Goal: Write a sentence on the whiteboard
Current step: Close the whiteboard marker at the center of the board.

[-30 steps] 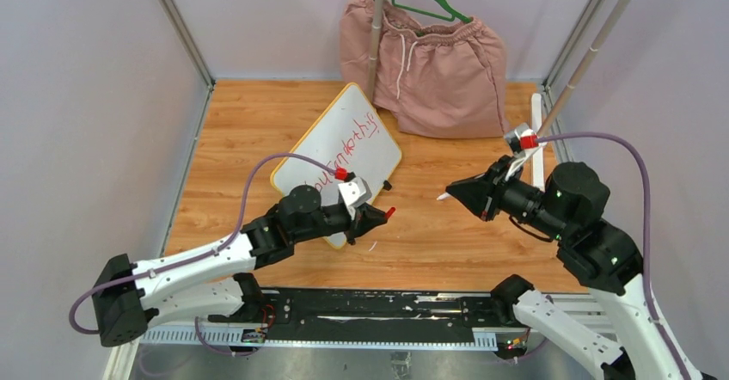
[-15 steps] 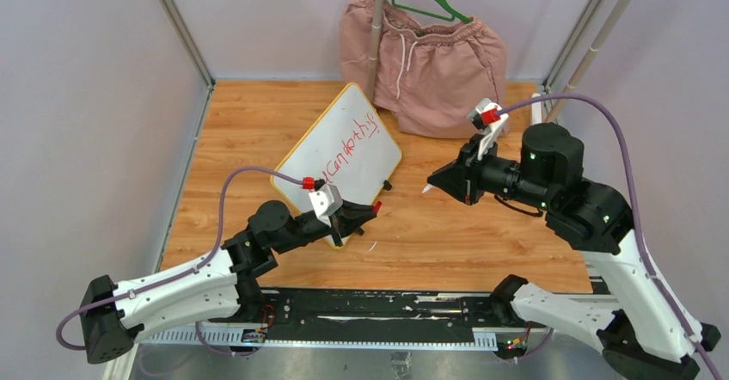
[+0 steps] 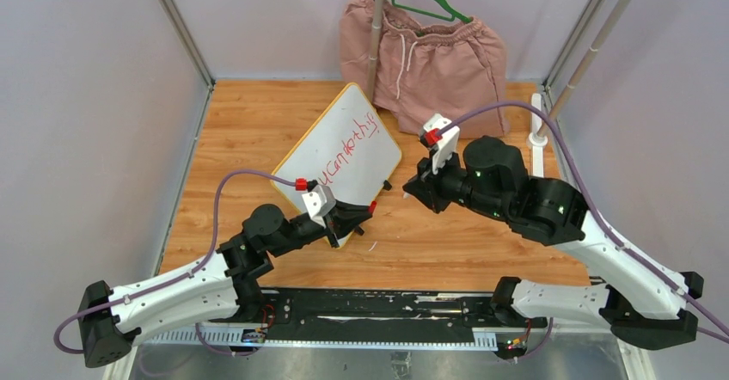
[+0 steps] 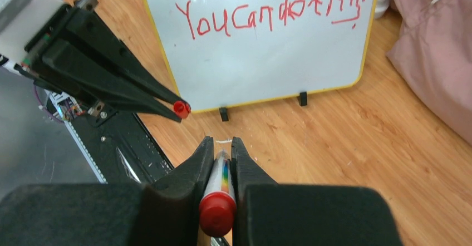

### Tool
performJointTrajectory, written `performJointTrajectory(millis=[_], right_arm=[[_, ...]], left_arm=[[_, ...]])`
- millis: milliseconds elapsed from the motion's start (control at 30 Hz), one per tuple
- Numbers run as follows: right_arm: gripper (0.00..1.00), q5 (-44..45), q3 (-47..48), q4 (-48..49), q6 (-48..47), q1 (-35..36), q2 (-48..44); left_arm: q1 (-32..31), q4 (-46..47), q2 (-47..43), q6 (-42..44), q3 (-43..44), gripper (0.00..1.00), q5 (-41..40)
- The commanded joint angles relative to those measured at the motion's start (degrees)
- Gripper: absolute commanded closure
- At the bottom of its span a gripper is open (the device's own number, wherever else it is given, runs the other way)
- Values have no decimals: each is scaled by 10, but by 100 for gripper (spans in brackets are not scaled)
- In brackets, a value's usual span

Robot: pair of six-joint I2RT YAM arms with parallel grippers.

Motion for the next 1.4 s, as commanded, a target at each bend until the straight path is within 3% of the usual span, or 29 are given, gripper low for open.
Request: performJointTrajectory(millis=[0, 300, 767, 1367], right_arm=[[100, 24, -41, 26, 31, 18, -48], [100, 18, -36, 6, 46, 48, -60], [100, 76, 64, -2, 4, 112, 47], [100, 88, 12, 74, 11, 112, 68]], left_arm=[[-3, -2, -7, -6, -6, 100, -12], [-5, -1, -3, -8, -7, 100, 1], [-6, -3, -11, -4, -7, 100, 8], [-7, -2, -14, -7, -6, 100, 11]])
